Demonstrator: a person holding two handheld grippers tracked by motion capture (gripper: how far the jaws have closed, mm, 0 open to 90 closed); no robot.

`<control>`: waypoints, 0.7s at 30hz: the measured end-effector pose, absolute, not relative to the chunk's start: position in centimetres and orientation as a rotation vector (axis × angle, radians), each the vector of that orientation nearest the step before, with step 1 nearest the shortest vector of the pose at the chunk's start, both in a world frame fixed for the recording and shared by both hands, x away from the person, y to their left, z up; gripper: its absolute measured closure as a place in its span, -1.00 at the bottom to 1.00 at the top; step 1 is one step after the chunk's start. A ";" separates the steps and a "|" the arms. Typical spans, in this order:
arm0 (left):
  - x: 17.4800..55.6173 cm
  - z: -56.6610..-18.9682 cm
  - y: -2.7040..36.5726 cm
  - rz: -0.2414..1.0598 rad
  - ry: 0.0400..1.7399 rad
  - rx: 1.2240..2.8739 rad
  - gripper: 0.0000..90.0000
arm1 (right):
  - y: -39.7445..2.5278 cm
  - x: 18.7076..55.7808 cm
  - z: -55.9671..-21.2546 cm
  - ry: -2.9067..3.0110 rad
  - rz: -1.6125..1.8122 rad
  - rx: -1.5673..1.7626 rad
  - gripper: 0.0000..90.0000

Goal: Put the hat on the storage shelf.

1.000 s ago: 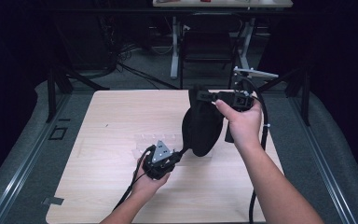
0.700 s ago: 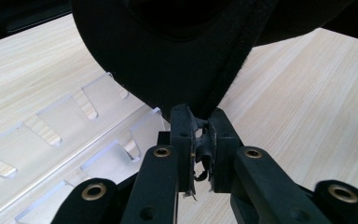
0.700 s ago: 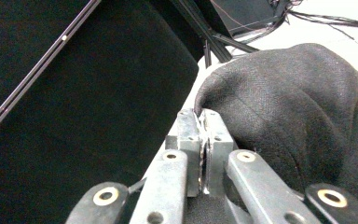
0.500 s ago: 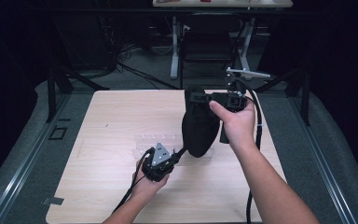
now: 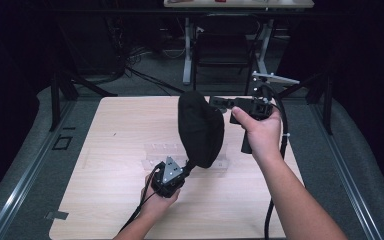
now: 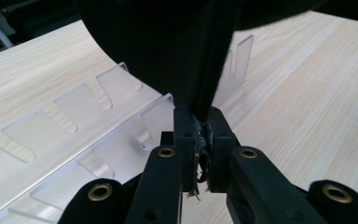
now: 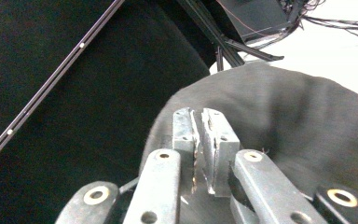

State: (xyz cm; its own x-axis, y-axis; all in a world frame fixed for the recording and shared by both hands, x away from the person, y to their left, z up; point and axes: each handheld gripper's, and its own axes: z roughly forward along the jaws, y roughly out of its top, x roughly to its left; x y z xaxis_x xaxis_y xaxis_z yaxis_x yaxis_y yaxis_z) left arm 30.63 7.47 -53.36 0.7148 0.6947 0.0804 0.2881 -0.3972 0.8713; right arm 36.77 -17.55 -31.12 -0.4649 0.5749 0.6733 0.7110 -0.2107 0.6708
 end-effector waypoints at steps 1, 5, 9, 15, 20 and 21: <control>30.7 -53.4 7.5 0.541 0.757 1.985 0.92 | -17.7 36.7 -31.1 -1.892 -1.770 -1.564 0.87; 30.7 -53.8 7.7 0.530 0.768 1.987 0.92 | -18.4 36.7 -31.4 -1.889 -1.770 -1.580 0.87; 30.8 -54.2 7.8 0.523 0.770 1.991 0.92 | -18.9 36.5 -31.6 -1.897 -1.779 -1.606 0.88; 31.1 -54.6 8.3 0.493 0.771 2.009 0.91 | -19.4 36.1 -31.7 -1.919 -1.790 -1.615 0.87; 31.4 -55.3 8.5 0.460 0.789 2.017 0.91 | -19.6 35.9 -31.9 -1.918 -1.796 -1.630 0.86; 31.5 -55.5 8.6 0.453 0.791 2.014 0.91 | -19.7 35.9 -32.0 -1.918 -1.794 -1.629 0.86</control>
State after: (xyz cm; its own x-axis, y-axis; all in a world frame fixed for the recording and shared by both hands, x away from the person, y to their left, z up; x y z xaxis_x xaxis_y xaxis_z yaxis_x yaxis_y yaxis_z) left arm 31.52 8.64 -55.47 0.7285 0.6849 0.0108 0.3566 -0.3927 0.8477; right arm 35.90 -19.73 -31.98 -0.4434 0.6243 0.6431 0.6836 -0.2285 0.6932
